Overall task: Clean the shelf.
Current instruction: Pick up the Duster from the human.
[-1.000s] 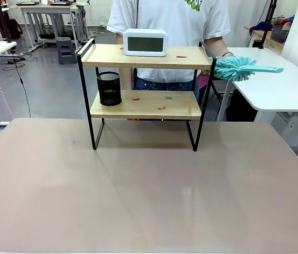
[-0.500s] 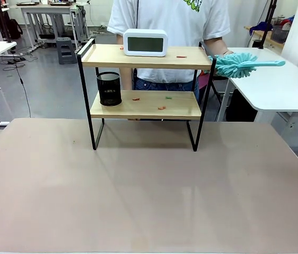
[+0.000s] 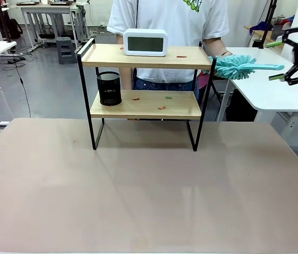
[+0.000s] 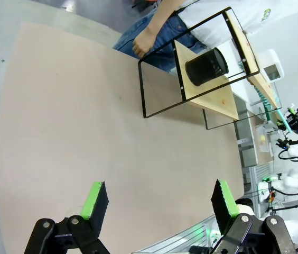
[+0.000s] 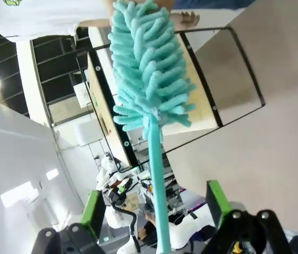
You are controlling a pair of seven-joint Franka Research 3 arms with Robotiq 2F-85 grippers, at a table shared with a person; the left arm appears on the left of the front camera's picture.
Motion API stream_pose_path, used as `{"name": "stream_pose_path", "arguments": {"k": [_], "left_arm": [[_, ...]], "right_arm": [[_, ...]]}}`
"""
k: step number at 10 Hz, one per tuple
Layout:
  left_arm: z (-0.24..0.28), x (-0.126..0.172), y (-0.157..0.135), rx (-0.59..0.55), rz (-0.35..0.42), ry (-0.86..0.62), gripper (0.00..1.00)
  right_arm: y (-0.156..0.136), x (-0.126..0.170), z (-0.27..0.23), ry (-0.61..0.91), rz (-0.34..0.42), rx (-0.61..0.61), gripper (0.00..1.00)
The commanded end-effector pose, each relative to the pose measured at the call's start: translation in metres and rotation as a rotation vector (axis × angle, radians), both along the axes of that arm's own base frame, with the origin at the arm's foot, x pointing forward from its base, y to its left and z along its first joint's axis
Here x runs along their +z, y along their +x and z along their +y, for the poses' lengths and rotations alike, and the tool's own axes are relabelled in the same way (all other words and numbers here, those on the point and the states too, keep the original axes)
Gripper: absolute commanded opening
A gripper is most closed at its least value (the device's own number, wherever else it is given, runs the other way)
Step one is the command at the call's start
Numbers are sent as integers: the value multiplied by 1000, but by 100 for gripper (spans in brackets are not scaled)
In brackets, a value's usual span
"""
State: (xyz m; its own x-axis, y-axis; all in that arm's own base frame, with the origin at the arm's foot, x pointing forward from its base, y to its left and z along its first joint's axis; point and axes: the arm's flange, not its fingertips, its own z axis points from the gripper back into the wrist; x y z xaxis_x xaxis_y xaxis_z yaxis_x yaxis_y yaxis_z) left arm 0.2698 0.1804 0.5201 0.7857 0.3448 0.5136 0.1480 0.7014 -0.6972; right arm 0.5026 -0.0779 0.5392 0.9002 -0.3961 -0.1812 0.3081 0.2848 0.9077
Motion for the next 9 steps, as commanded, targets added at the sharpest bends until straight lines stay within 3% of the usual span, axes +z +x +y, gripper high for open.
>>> {"name": "stream_pose_path", "arguments": {"k": [1, 5, 6, 7, 8, 9], "left_arm": [[1, -1, 0, -13, -22, -7, 100], [1, -1, 0, -13, -22, -7, 100], [1, -1, 0, -13, -22, -7, 100], [1, -1, 0, -13, -22, -7, 100], [1, -1, 0, -13, -22, -7, 100], [1, -1, 0, -13, -22, -7, 100]], "right_arm": [[7, 6, 8, 35, 0, 45, 100], [12, -8, 17, 70, -3, 85, 100], [13, -9, 19, 54, -15, 88, 52], [13, -11, 21, 54, -11, 98, 44], [13, -13, 21, 49, -11, 91, 0], [14, -16, 20, 37, -9, 80, 0]]}}
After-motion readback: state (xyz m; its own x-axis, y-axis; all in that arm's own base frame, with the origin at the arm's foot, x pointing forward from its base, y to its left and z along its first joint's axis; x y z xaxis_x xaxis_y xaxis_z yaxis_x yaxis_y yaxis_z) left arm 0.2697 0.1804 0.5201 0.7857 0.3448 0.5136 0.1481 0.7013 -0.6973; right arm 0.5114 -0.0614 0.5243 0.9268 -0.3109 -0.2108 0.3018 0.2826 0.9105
